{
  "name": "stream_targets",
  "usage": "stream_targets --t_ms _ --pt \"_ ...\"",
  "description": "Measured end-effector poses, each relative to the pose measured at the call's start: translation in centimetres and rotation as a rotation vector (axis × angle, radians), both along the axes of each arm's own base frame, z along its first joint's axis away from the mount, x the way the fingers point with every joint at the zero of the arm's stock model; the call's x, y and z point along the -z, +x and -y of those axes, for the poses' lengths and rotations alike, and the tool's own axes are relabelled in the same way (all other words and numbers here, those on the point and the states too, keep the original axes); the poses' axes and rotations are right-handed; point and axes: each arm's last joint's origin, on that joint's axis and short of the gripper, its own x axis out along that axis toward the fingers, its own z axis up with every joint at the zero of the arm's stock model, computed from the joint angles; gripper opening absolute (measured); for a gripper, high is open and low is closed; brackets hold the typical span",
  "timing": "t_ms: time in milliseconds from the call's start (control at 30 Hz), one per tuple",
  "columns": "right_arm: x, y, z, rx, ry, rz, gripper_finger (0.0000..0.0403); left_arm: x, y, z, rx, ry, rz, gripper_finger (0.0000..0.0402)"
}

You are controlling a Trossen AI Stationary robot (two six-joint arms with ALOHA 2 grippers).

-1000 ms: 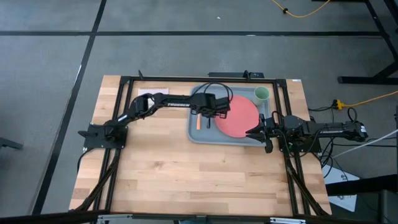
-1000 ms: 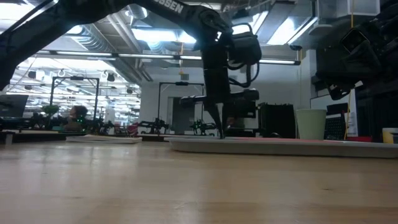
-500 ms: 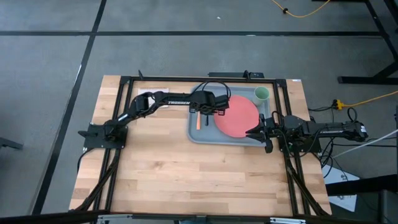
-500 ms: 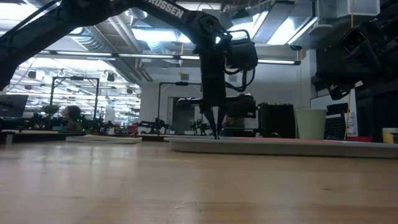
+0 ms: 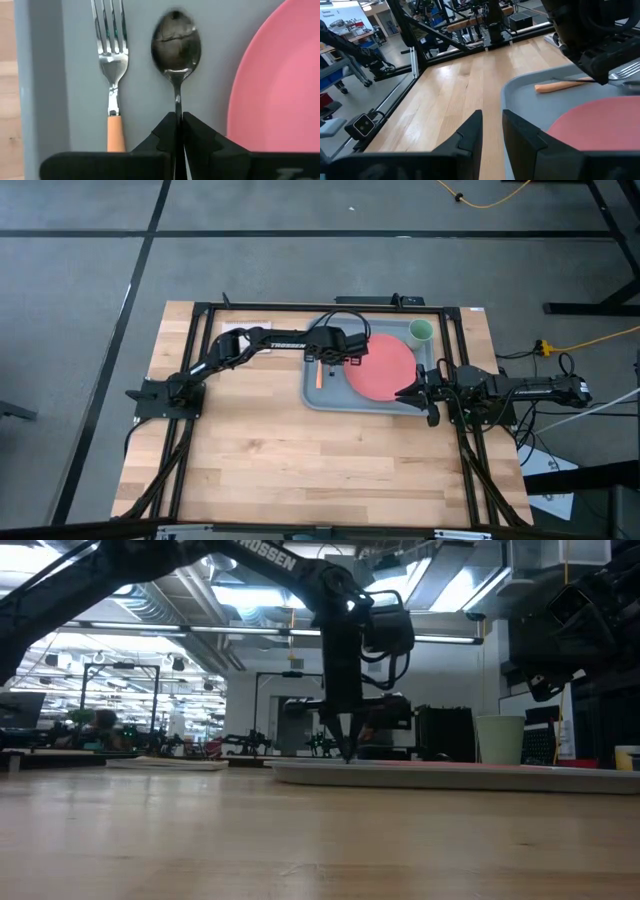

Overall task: Pick and place plate/cup/fork/spoon on tray
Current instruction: Put the black spoon beside the yellow fork on the gray serving tray, then return to Home Position

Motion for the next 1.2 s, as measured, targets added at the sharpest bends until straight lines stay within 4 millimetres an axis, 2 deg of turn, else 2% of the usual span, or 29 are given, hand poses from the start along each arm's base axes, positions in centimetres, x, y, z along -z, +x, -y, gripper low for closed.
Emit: stream_targets --t_ms 500,600,733,833,933,1033,1100,1200 --pt "0.0 0.0 0.0 0.0 0.0 0.001 0.0079 0.1 0.0 0.0 0.001 -0.002 -0.009 0.0049" --pt "0.0 0.0 0.0 0.001 0.0 0.001 0.0079 -0.6 -0.1 0.1 0.076 0.004 -0.022 0.0049" --pt "0.0 0.0 0.0 0.003 -0.004 0.002 0.0079 -4.8 0.3 1.2 0.308 0.04 0.02 0.005" --pt "0.0 0.0 0.0 0.004 -0.002 0.002 0.0079 -8.1 0.0 3.5 0.532 0.093 -0.005 0.005" --pt "0.0 0.0 0.0 -0.001 -0.042 0.006 0.0079 -11.4 -1.7 5.9 0.723 0.105 -0.103 0.005" --pt "0.0 0.0 0.0 -0.008 -0.089 0.011 0.0079 -14.9 -3.9 7.8 0.821 0.159 -0.183 0.005" --pt "0.0 0.0 0.0 -0.002 -0.043 0.006 0.0079 -16.2 -5.1 9.2 0.895 0.222 -0.258 0.005" --pt "0.0 0.0 0.0 0.003 0.045 -0.002 0.0079 -17.8 -8.1 11.5 0.946 0.269 -0.44 0.005"
